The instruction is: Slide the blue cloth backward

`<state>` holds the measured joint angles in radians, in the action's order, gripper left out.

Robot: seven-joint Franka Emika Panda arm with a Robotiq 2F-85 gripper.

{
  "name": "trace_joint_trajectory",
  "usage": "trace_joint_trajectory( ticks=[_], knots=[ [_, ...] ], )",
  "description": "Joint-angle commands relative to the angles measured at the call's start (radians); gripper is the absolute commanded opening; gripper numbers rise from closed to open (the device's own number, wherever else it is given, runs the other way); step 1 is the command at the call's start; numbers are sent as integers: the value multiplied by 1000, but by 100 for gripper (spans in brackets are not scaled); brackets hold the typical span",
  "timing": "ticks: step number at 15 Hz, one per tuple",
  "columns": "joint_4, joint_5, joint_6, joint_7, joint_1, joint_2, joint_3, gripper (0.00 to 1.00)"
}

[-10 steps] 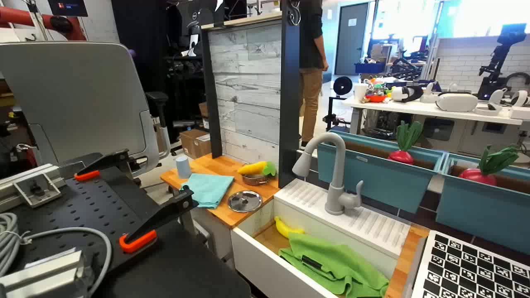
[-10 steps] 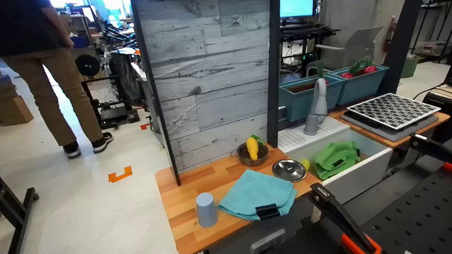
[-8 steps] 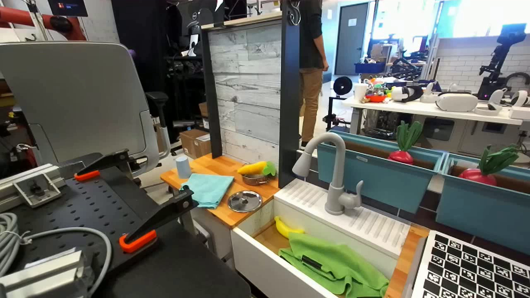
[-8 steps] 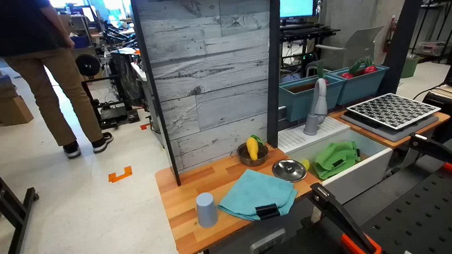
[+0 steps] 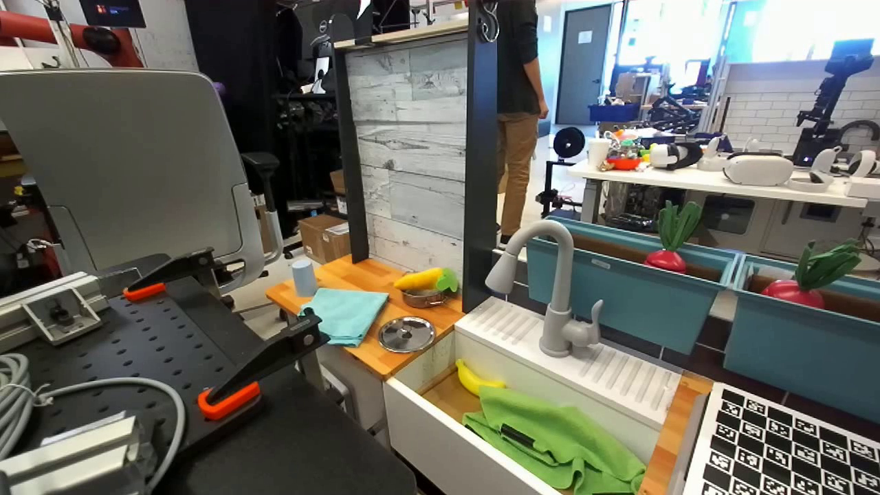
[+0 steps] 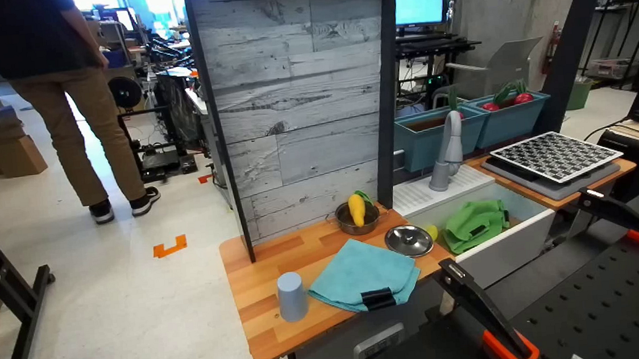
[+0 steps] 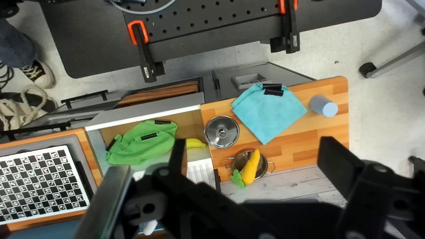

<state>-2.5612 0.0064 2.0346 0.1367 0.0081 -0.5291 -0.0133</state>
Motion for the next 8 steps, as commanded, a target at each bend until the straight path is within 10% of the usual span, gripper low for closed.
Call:
trace_joint_trajectory(
  ticks=[1,8],
  knots=[
    [13,2,49,20,-13,54,29,100],
    [37,-14,290,115,1,298,91,100]
  ],
)
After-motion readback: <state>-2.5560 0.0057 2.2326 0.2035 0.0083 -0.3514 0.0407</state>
